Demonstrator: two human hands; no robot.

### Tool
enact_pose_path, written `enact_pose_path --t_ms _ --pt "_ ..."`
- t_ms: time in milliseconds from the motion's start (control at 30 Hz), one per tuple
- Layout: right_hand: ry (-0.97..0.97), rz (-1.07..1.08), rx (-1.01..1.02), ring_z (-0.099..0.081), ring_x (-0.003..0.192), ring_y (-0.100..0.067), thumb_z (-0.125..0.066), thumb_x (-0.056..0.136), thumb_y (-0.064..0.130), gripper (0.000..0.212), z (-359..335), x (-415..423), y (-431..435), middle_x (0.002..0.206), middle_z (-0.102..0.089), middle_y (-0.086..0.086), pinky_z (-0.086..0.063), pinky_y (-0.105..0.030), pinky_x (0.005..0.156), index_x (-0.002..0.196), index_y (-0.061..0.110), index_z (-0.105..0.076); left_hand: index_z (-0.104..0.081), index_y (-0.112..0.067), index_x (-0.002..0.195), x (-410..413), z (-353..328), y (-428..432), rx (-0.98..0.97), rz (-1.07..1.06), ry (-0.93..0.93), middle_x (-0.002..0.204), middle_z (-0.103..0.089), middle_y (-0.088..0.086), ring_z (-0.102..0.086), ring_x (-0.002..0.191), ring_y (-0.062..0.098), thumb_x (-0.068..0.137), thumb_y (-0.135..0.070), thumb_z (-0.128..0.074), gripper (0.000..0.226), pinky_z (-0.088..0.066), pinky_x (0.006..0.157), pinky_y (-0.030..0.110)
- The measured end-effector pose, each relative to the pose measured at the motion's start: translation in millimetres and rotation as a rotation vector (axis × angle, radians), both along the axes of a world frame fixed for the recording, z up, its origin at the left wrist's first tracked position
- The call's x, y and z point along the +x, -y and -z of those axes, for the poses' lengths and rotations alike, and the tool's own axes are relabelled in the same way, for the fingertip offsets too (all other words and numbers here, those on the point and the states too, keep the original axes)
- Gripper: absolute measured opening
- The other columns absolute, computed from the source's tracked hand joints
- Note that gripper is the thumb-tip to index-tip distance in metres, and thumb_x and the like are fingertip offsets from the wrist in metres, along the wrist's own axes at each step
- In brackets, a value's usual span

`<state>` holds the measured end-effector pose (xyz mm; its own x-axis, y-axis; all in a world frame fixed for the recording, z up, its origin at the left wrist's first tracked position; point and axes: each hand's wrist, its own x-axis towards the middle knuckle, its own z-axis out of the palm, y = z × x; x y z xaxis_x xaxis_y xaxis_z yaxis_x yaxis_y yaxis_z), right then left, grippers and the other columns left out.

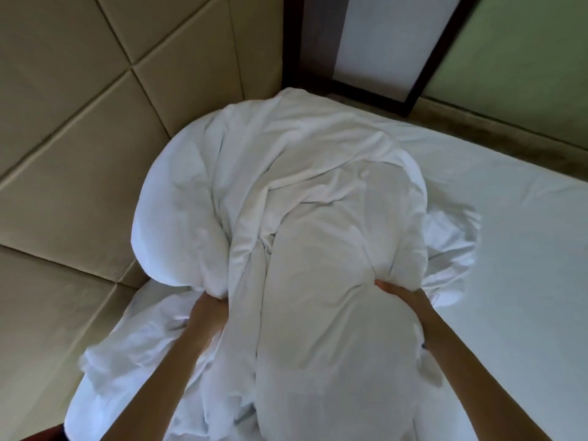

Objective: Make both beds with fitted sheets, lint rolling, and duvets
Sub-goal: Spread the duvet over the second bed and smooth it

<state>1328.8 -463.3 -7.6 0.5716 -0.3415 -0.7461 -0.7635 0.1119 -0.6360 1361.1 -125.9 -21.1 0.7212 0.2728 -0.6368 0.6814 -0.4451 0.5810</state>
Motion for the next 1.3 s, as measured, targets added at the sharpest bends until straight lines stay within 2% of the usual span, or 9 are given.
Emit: enact_pose_path --t_ms 267,433,533,633,733,833,933,1067,1300 --pt "0.234 0.001 -0.007 -0.06 0.068 -0.014 -0.073 0.078 0.009 0.021 -95 -58 62 0.079 -0.064 -0.006 -0.045 -0.013 0.043 0.096 0.005 -0.062 -0.055 -0.009 0.125 -68 -101 85 -0.146 0.041 0.172 0.123 -0.058 0.006 -0.051 0.121 0.029 0.068 -0.034 -0.053 0.062 -0.041 0.102 0.043" --pt "0.356 -0.211 -0.275 -0.06 0.08 -0.017 -0.057 0.09 0.027 0.018 -179 -123 170 0.104 -0.065 -0.014 -0.048 -0.013 0.063 0.09 0.009 -0.06 -0.049 -0.009 0.133 -129 -158 201 -0.239 0.043 0.235 0.132 -0.054 0.011 -0.048 0.125 0.031 0.066 -0.035 -0.06 0.073 -0.039 0.105 0.046" --pt "0.446 -0.246 -0.437 -0.064 0.102 -0.031 -0.023 0.091 0.033 0.058 -227 -176 250 0.107 -0.066 -0.021 -0.03 -0.022 0.087 0.106 -0.002 -0.066 -0.053 -0.014 0.13 -164 -184 293 -0.255 0.137 0.281 0.13 -0.057 0.01 -0.052 0.121 0.03 0.07 -0.037 -0.061 0.065 -0.042 0.102 0.047" --pt "0.363 -0.103 -0.595 -0.052 0.121 -0.028 -0.029 0.101 0.024 0.044 -251 -233 351 0.127 -0.057 -0.02 -0.027 -0.023 0.092 0.128 -0.003 -0.053 -0.053 -0.015 0.13 -195 -201 398 -0.294 0.274 0.337 0.129 -0.057 0.005 -0.052 0.119 0.026 0.071 -0.042 -0.057 0.065 -0.043 0.102 0.044" --pt "0.233 0.111 -0.43 -0.048 0.121 -0.028 -0.047 0.099 0.022 0.042 -247 -275 457 0.121 -0.054 -0.013 -0.041 -0.011 0.075 0.135 -0.001 -0.044 -0.041 -0.012 0.141 -218 -193 484 -0.286 0.373 0.263 0.136 -0.051 0.006 -0.05 0.121 0.027 0.086 -0.027 -0.061 0.06 -0.043 0.101 0.037" --pt "0.023 0.095 -0.467 -0.041 0.13 -0.031 -0.054 0.094 0.035 0.066 -212 -330 540 0.142 -0.04 -0.01 -0.036 -0.029 0.101 0.144 0.0 -0.03 -0.047 -0.011 0.135 -251 -187 540 -0.27 0.453 0.125 0.124 -0.057 0.012 -0.057 0.101 0.025 0.086 -0.013 -0.057 0.05 -0.049 0.075 0.027" --pt "-0.093 0.082 -0.378 -0.047 0.124 -0.033 -0.056 0.094 0.027 0.064 -187 -383 551 0.142 -0.041 -0.017 -0.037 -0.029 0.087 0.145 0.0 -0.028 -0.053 -0.011 0.124 -282 -181 572 -0.275 0.54 0.048 0.103 -0.06 0.012 -0.056 0.083 0.024 0.083 -0.006 -0.058 0.042 -0.042 0.051 0.015" --pt "-0.155 -0.023 -0.315 -0.05 0.076 -0.017 -0.06 0.092 0.019 0.053 -150 -426 545 0.113 -0.05 -0.012 -0.04 -0.027 0.066 0.14 0.003 -0.041 -0.058 -0.002 0.116 -311 -159 589 -0.186 0.622 -0.022 0.108 -0.061 0.018 -0.056 0.083 0.024 0.082 -0.002 -0.061 0.035 -0.049 0.081 0.036" --pt "0.018 0.035 -0.424 -0.054 0.09 -0.013 -0.061 0.089 0.011 0.043 -150 -458 568 0.131 -0.054 -0.016 -0.044 -0.02 0.075 0.131 0.003 -0.052 -0.052 -0.021 0.071 -345 -155 632 -0.111 0.745 -0.004 0.092 -0.059 0.012 -0.059 0.084 0.027 0.068 -0.018 -0.049 0.005 -0.051 0.088 0.042"
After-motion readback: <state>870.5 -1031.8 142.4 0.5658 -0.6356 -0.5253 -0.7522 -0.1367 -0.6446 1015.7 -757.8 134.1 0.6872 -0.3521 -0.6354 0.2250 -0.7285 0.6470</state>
